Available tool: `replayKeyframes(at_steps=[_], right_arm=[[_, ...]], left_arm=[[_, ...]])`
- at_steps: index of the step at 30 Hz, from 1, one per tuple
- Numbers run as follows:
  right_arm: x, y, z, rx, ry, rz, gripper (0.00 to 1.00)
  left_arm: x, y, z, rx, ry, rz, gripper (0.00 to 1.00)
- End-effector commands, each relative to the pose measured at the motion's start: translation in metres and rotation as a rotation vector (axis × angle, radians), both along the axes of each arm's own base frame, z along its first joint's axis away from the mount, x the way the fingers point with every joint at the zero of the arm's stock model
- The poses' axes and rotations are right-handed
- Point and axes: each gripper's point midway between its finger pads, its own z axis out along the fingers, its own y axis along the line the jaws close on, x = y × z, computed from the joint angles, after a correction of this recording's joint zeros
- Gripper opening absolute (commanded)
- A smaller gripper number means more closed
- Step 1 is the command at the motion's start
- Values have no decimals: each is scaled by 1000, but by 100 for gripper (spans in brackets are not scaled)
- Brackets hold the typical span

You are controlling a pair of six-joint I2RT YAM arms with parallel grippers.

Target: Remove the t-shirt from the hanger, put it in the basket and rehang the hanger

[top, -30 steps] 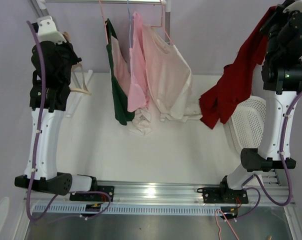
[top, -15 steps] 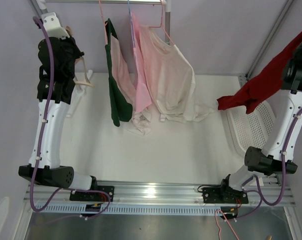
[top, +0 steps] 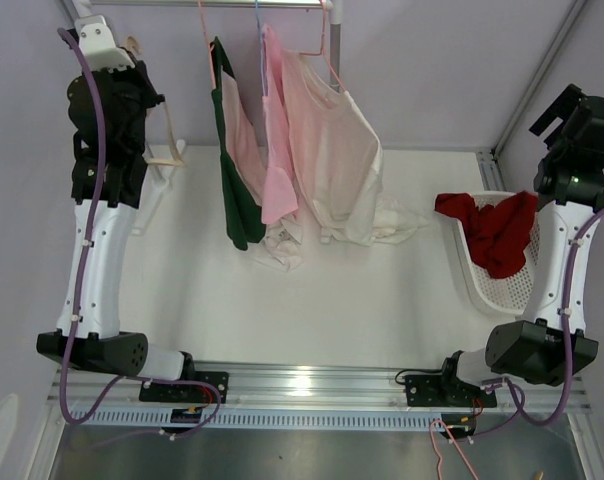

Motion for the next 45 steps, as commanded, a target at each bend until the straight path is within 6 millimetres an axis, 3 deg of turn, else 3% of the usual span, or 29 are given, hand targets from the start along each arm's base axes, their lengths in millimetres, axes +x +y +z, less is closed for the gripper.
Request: replayKeyframes(at_steps=[1,6,10,11,12,16,18,19,21,23,24,29,37,45], right_arm=[[-16,14,68,-39,-178,19,99],[-23,55,112,-60,-246,239,99],[-27,104,119,7,-270,423,99],[-28,114,119,15,-279,448,99],[-32,135,118,18,-302,503,99],[-37,172,112,7,-344,601,99],[-37,178,107,14,-329,622,99],[-35,183,106,17,-321,636,99],[-36,187,104,10,-314,649,100],[-37,188,100,3,-307,651,99],[-38,196,100,1,-310,675,99],[-43,204,99,-6,-317,715,99],[-40,206,94,-3,-312,721,100],[-39,212,95,0,-318,746,100]], left_arm=[[-14,-44,49,5,-149,-271,1],[-14,-47,58,68,-212,-286,1],[-1,-40,57,31,-230,-316,1],[5,-46,50,16,-216,-378,1],[8,-46,49,-5,-219,-389,1],[21,-47,47,25,-258,-395,1],[34,-53,39,35,-244,-426,1],[39,-42,41,42,-252,-419,1],[50,-39,40,25,-249,-450,1],[52,-38,49,30,-289,-472,1],[60,-36,43,18,-277,-494,1],[69,-31,51,32,-312,-504,1],[68,-29,52,27,-320,-502,1],[51,-9,73,72,-380,-367,1]])
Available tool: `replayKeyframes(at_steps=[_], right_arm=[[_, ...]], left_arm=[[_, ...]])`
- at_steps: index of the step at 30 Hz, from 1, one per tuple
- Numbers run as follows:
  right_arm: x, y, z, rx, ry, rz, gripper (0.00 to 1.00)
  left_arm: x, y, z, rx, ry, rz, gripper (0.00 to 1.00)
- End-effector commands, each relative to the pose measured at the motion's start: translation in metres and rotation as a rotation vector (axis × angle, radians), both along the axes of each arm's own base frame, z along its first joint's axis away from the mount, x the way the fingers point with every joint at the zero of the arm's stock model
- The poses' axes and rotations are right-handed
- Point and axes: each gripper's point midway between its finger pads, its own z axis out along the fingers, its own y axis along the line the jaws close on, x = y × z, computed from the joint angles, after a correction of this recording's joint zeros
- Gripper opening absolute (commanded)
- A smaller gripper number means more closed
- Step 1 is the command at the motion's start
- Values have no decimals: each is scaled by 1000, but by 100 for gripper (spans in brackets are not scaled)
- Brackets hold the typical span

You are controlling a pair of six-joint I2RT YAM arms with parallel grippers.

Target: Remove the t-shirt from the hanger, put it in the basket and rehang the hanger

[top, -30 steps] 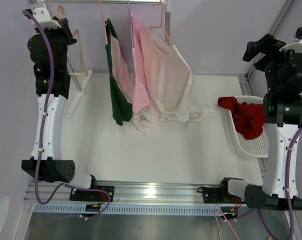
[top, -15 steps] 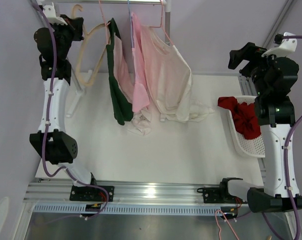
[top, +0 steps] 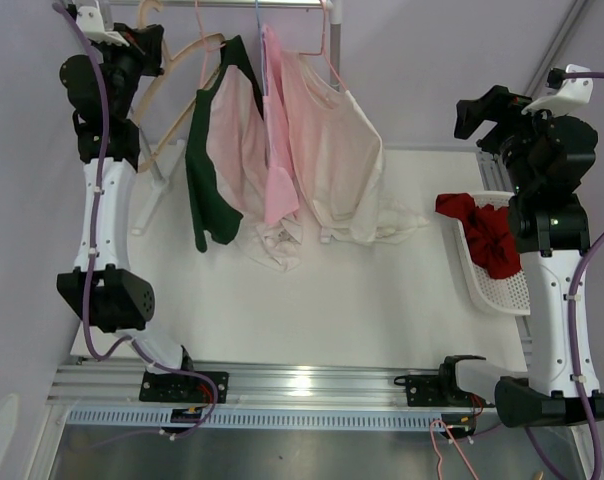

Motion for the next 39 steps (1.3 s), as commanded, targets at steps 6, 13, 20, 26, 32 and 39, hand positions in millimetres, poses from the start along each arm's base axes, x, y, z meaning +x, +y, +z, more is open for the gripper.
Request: replayKeyframes(at_steps=[6,13,20,26,32,39], right_arm=[[-9,14,18,-10,-66,49,100],[-15,20,23,-27,-77,64,99],[-24,24,27,-44,-78,73,100],[-28,30,30,-43,-87,93,99],[-26,37,25,-52,-78,104,100],[-24,39,22,-60,-74,109,99]], left_arm=[[-31,28,67,-7,-176,166,1],[-14,43,80,7,-192,224,1],[11,54,74,-13,-182,189,1],[23,55,72,-14,-199,186,1],[29,57,69,-8,-200,190,1],[34,56,61,-15,-178,178,1]])
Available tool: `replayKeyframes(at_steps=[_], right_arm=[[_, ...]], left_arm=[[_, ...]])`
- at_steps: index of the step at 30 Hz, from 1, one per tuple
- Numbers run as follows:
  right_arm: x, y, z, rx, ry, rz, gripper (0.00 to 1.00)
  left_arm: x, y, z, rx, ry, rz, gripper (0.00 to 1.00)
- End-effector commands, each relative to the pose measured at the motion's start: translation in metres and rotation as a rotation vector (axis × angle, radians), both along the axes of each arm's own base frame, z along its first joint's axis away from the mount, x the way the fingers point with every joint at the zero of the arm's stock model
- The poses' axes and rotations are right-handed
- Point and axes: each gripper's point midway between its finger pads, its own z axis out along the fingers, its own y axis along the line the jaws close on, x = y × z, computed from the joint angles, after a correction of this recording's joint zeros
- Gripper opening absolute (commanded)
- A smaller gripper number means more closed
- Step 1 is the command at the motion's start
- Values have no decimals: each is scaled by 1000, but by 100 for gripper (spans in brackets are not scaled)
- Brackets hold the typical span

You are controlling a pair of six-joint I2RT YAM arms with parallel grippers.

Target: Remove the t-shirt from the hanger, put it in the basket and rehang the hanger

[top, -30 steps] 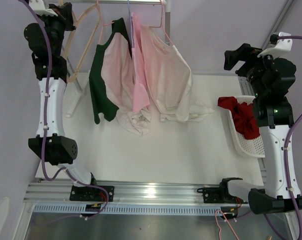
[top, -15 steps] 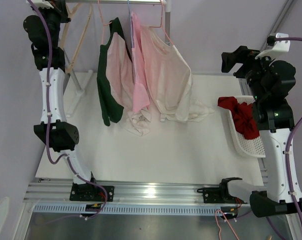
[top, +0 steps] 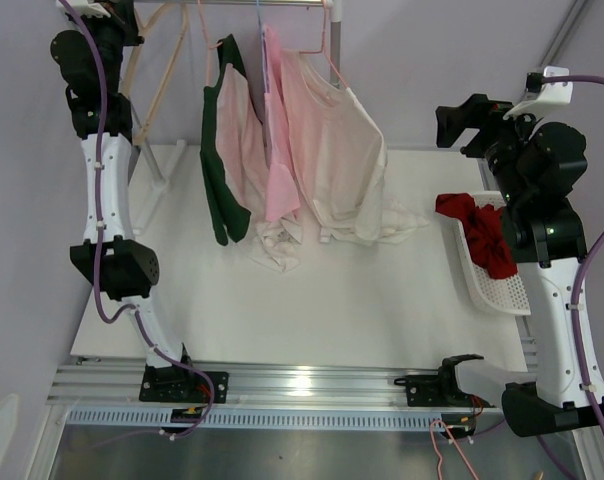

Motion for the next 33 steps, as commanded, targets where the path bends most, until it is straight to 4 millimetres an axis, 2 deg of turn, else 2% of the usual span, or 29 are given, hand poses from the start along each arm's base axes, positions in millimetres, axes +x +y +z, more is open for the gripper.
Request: replayKeyframes(at_steps=[1,16,33], right_arm=[[-8,0,14,-12,-48,1,99],[-11,5,15,-11,-62,21,99],[-14,6,6,-11,-51,27,99]], left_arm=[[-13,-2,24,-1,-68,-18,1],[3,-5,-1,-1,-13,-48,1],[15,-8,-24,10,41,-61,1]])
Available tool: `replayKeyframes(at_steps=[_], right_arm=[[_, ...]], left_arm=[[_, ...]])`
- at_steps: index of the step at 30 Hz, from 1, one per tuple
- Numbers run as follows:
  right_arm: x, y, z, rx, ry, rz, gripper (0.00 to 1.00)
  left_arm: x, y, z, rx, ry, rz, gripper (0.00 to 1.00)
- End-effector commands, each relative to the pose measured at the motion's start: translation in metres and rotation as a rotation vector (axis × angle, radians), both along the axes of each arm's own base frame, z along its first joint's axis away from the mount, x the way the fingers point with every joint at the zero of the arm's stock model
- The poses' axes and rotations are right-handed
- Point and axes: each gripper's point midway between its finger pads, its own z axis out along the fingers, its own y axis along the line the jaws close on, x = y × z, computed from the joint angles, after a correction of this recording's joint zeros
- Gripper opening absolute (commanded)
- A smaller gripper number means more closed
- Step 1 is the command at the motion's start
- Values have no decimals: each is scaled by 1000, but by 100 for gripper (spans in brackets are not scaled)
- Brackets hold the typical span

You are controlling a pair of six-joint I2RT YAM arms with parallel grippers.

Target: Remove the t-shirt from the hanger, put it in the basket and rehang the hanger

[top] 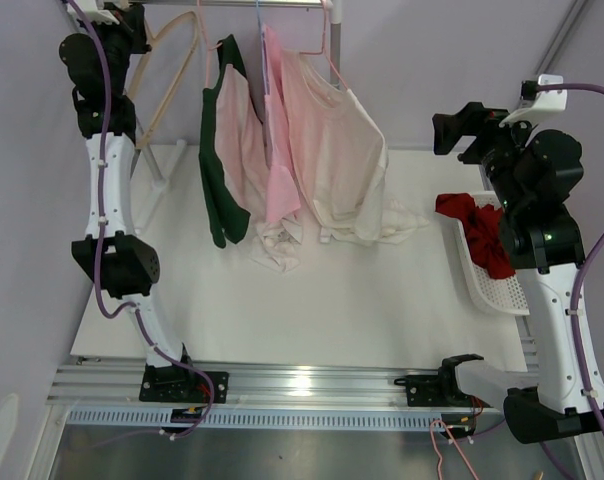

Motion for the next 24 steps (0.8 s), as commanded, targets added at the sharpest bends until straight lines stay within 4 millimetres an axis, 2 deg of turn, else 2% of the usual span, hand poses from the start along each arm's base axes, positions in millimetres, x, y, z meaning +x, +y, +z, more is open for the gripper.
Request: replayKeyframes(at_steps=[1,3,4,5,8,12,17,18,20,21,22,23,24], right_arm=[[-9,1,16,-1,-64,11,99],[-9,2,14,1,-59,13,99],[-9,2,14,1,-59,15,100],[-9,2,14,-1,-58,14,100],[-8,2,12,-1,-53,15,99],[-8,4,10,-2,-52,24,99],[-8,6,9,2,-51,30,100],[-7,6,9,3,-51,32,100],[-6,8,8,14,-51,43,99],[-5,10,8,17,-51,49,100],[-5,11,7,17,-48,56,99],[-4,12,6,18,-44,62,99],[-4,13,5,21,-42,64,99]], left_arm=[[0,-2,3,9,-18,-13,1],[1,-2,0,9,-11,-12,6],[2,-3,-1,6,-10,-13,11],[0,-3,1,5,-14,-12,30],[-2,-2,4,1,-20,-8,38],[-5,5,8,-18,-19,36,35],[-25,9,26,-34,-36,73,38],[-24,10,17,-41,-13,77,39],[-43,7,33,-62,-47,74,41],[-37,7,9,-75,1,76,42],[-55,4,23,-78,-32,75,45],[-61,0,26,-78,-43,71,47],[-57,0,4,-85,-5,80,48]])
